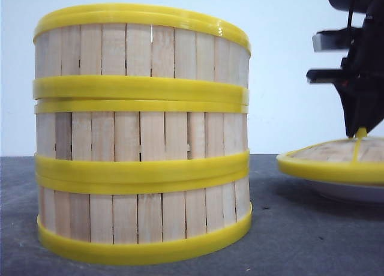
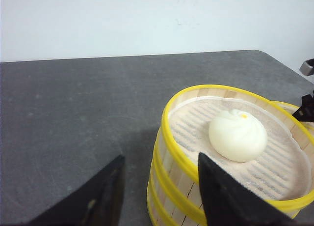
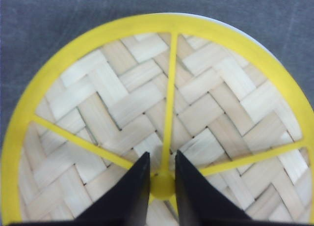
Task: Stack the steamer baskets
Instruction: 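Lower the right gripper onto the lid's yellow center knob and grasp, then lift the bamboo lid off the white plate with the right gripper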
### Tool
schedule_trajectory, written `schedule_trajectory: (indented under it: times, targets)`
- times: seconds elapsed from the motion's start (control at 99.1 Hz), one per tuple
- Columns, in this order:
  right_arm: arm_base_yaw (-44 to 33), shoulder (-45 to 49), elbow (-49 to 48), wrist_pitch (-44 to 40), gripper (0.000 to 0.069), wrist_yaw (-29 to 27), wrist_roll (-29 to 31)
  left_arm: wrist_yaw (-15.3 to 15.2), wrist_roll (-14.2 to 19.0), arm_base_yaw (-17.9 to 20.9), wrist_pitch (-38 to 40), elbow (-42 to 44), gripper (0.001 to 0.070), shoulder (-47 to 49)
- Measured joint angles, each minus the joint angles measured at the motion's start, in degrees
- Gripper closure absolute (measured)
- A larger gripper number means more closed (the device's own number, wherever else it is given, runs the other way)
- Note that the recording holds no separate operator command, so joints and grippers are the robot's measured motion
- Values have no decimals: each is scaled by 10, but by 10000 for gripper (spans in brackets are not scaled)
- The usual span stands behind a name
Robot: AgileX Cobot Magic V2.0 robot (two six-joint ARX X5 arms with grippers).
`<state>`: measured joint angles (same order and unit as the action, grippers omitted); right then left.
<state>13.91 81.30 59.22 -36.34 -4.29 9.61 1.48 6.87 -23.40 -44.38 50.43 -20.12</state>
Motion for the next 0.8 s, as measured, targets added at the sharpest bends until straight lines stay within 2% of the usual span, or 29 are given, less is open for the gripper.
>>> schedule_trajectory:
  times: [0.343,0.474,0.797]
  targets:
    - [27,-24,147,-91,631,-1,-26,0,0,0,0,0,434,0]
    - [59,-24,217,-118,631,1,-34,0,0,0,0,0,434,0]
    - [163,-24,364,-143,633,47,-37,0,0,0,0,0,434,0]
